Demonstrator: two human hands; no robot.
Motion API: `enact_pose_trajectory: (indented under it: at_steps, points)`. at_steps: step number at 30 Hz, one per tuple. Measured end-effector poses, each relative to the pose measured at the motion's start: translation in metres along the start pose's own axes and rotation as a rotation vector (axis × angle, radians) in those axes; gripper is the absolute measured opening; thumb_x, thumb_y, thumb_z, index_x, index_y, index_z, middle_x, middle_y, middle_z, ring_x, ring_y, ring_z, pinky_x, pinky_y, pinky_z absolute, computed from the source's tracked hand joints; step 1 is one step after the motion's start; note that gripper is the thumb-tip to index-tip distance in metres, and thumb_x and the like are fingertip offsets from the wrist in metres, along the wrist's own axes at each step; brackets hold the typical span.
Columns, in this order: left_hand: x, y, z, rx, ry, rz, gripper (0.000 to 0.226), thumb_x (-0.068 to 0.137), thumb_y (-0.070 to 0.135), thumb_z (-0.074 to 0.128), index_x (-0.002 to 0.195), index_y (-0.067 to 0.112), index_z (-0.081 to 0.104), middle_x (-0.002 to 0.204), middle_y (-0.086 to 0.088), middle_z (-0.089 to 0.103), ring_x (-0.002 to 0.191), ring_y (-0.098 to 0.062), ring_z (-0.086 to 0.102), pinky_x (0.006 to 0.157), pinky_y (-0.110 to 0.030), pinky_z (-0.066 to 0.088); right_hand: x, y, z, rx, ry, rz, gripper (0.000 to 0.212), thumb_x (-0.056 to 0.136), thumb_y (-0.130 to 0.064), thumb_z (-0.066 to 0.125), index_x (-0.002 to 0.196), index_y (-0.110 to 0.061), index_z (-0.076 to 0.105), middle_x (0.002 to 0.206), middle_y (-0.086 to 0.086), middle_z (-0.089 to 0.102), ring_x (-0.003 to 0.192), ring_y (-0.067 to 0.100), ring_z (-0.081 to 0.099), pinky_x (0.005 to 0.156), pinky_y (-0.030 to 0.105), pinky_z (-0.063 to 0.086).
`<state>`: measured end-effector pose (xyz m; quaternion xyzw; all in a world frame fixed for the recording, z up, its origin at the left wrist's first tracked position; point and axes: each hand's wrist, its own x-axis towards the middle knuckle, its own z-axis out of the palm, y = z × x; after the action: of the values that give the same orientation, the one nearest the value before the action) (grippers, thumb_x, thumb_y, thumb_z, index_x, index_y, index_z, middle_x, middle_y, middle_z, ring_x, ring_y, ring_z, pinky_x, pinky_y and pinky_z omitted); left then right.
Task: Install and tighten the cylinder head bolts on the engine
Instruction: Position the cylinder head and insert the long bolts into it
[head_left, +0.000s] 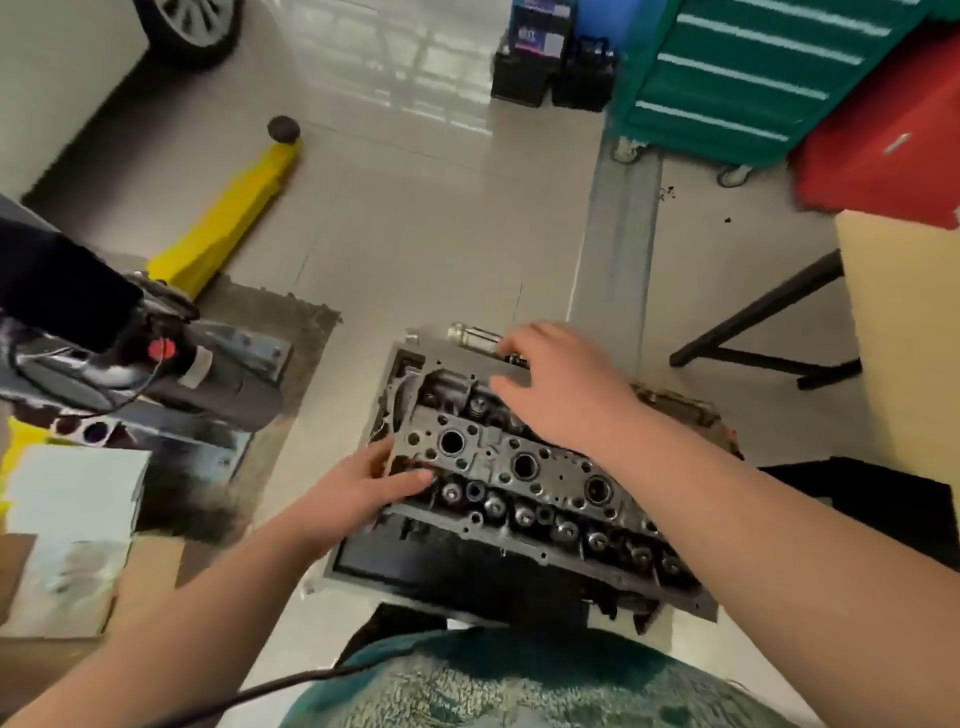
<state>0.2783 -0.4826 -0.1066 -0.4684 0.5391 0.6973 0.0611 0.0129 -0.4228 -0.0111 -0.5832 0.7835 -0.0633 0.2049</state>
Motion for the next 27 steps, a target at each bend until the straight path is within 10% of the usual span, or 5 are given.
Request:
enact_pose_trajectory:
  at_steps: [5,12,15,21,27]
  points:
    - [0.001,-0.023,-0.013,-0.144,-0.089,-0.003,0.067,0.078,0.057,0.085,0.136,0.044,0.055,0.123,0.037,0.061,0.105,0.019,0.062,0.087,-0.005,0.045,0.085,-0.045,0.029,-0.08,-0.254,-0.074,0.056,0.094,-0.054,0.064,0.145,-0.038,0.048,0.149,0.0,0.053,0.136,0.026,0.047,0.111,0.047,0.041]
    - [0.012,-0.055,0.002,-0.339,-0.011,0.04,0.11,0.054,0.088,0.08,0.149,0.044,0.048,0.135,0.029,0.06,0.111,0.015,0.061,0.085,-0.013,0.046,0.129,-0.033,0.036,-0.125,-0.603,-0.082,0.059,0.08,-0.084,0.043,0.116,-0.046,0.07,0.124,-0.004,0.061,0.125,0.021,0.052,0.102,0.04,0.038]
    - [0.016,-0.062,0.01,-0.535,0.0,-0.013,0.108,0.057,0.096,0.069,0.148,0.04,0.055,0.141,0.018,0.064,0.123,0.004,0.061,0.103,-0.023,0.048,0.129,-0.033,0.043,-0.141,-0.551,-0.058,0.069,0.076,-0.092,0.038,0.11,-0.043,0.072,0.132,0.0,0.059,0.128,0.022,0.05,0.094,0.036,0.032]
    - [0.018,-0.053,0.014,-0.488,0.081,-0.056,0.058,0.096,0.069,0.054,0.148,0.044,0.052,0.113,0.04,0.056,0.09,0.025,0.056,0.07,-0.005,0.039,0.113,-0.044,0.043,-0.081,-0.45,-0.027,0.046,0.093,-0.072,0.043,0.118,-0.041,0.066,0.132,-0.007,0.061,0.124,0.013,0.05,0.1,0.037,0.041]
    - [0.021,-0.01,-0.019,-0.231,0.191,0.085,0.053,0.097,0.06,0.061,0.145,0.04,0.055,0.124,0.025,0.062,0.113,0.0,0.059,0.091,-0.028,0.046,-0.012,0.034,-0.003,0.283,0.227,0.349,0.028,0.103,-0.042,0.053,0.131,-0.041,0.059,0.126,-0.026,0.061,0.114,-0.006,0.056,0.097,0.033,0.047]
